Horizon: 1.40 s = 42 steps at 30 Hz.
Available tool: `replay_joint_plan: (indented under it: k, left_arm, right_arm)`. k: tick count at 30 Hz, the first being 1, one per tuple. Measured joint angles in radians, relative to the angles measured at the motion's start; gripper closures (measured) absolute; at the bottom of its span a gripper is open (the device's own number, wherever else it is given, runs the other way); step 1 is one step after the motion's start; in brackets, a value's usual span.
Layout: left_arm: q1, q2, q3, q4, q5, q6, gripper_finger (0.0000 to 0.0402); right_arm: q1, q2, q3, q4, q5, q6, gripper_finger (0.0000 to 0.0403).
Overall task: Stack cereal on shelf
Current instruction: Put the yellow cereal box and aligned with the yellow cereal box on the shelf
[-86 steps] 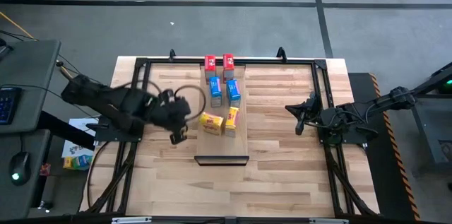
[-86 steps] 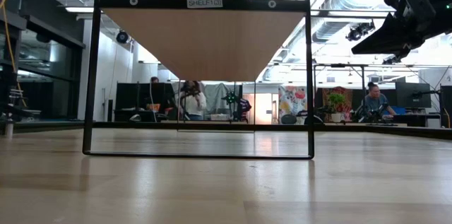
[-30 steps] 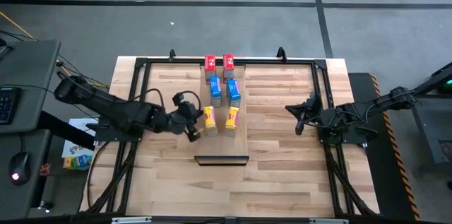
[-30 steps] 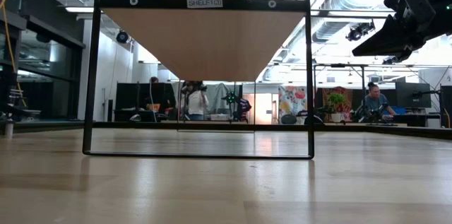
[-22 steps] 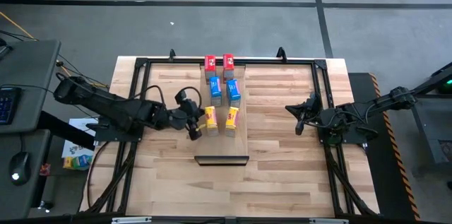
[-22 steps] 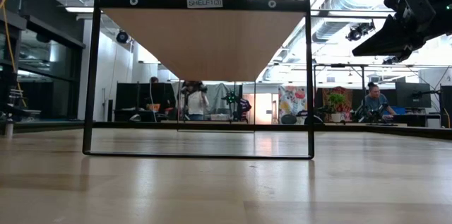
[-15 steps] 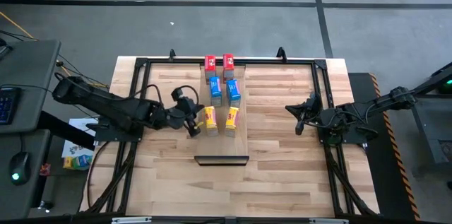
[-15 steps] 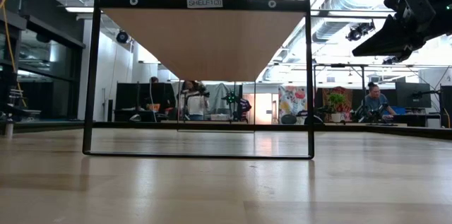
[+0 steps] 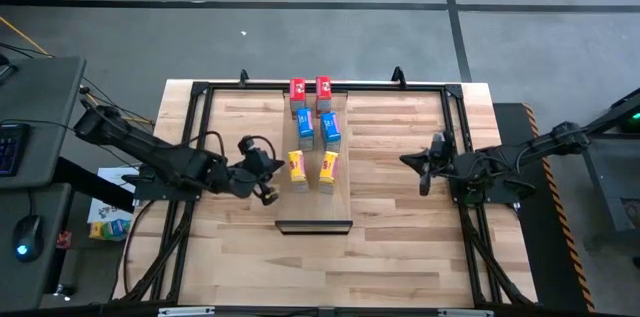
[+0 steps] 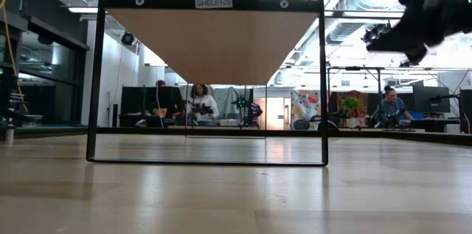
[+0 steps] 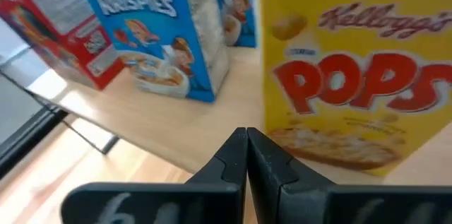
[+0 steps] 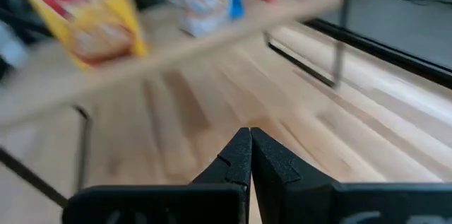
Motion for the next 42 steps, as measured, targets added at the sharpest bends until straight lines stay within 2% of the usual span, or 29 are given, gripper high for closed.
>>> replay_joint_plan:
  k: [8,13,17,21,25,31,36,42]
  left_arm:
    - [0.013,0.002,-0.026,0.09,0.014,0.036,0.0401]
    - [0.03,0.002,-0.028,0.121,0.015,0.069,0.0401]
    - [0.053,0.002,-0.028,0.126,0.015,0.078,0.0401]
    - [0.071,0.002,-0.028,0.125,0.014,0.079,0.0401]
    - [0.077,0.002,-0.028,0.132,0.014,0.079,0.0401]
    - [0.076,0.003,-0.028,0.174,0.015,0.109,0.0401]
    - [0.076,0.003,-0.028,0.192,0.016,0.123,0.0401]
    - [0.076,0.003,-0.028,0.195,0.017,0.122,0.0401]
  right_arm:
    - [-0.006,0.208,0.0,0.467,-0.095,-0.214,0.0402]
    - [-0.066,0.412,0.0,0.676,-0.179,-0.246,0.0402]
    - [-0.117,0.59,0.0,0.938,-0.227,-0.286,0.0402]
    - [-0.158,0.73,0.012,1.146,-0.347,-0.329,0.0402]
    - [-0.188,0.84,0.087,1.148,-0.431,-0.308,0.0402]
    - [-0.195,0.978,0.22,1.122,-0.464,-0.357,0.0402]
    - [-0.195,1.015,0.287,1.027,-0.478,-0.359,0.0402]
    - [-0.195,1.023,0.298,1.003,-0.47,-0.366,0.0402]
